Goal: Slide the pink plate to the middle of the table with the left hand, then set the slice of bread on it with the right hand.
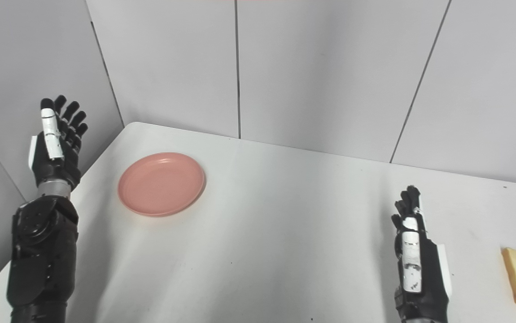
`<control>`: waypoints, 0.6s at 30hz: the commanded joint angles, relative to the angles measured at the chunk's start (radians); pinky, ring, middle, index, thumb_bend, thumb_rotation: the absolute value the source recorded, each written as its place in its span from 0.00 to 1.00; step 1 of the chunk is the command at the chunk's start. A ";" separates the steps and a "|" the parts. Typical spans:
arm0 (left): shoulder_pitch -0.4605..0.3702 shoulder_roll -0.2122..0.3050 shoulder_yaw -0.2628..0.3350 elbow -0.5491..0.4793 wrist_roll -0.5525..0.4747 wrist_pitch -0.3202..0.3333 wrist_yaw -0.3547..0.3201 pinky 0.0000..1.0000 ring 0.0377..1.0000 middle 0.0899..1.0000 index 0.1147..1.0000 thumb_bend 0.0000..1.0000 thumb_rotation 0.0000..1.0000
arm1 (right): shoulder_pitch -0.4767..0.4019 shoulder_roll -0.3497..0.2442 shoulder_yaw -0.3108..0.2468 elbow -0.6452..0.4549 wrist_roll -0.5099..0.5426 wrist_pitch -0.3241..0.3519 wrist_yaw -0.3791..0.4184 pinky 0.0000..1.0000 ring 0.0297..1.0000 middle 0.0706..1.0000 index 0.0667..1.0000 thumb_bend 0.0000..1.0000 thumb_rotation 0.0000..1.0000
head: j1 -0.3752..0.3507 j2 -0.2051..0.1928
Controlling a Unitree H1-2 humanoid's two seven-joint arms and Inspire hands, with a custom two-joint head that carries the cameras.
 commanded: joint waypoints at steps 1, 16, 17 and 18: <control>-0.024 0.028 0.002 -0.004 0.002 -0.044 0.007 0.93 0.91 0.91 0.90 0.70 0.98 | -0.022 0.003 -0.001 -0.040 0.006 -0.002 0.004 1.00 1.00 1.00 1.00 0.44 1.00 | -0.001 0.001; -0.018 0.040 0.000 0.166 -0.045 -0.079 -0.015 0.98 0.94 0.93 0.93 0.69 0.98 | -0.025 -0.003 0.002 -0.041 -0.007 -0.001 0.005 1.00 1.00 1.00 1.00 0.46 1.00 | -0.003 0.005; -0.018 0.040 -0.001 0.174 -0.045 -0.082 -0.014 0.96 0.94 0.93 0.93 0.68 0.98 | -0.025 -0.003 0.002 -0.040 -0.005 -0.003 0.006 1.00 1.00 1.00 1.00 0.46 1.00 | -0.003 0.005; -0.018 0.040 -0.005 0.189 -0.040 -0.090 -0.012 0.96 0.94 0.93 0.93 0.68 0.98 | -0.025 -0.004 0.002 -0.038 -0.003 -0.007 0.008 1.00 1.00 1.00 1.00 0.46 1.00 | -0.004 0.008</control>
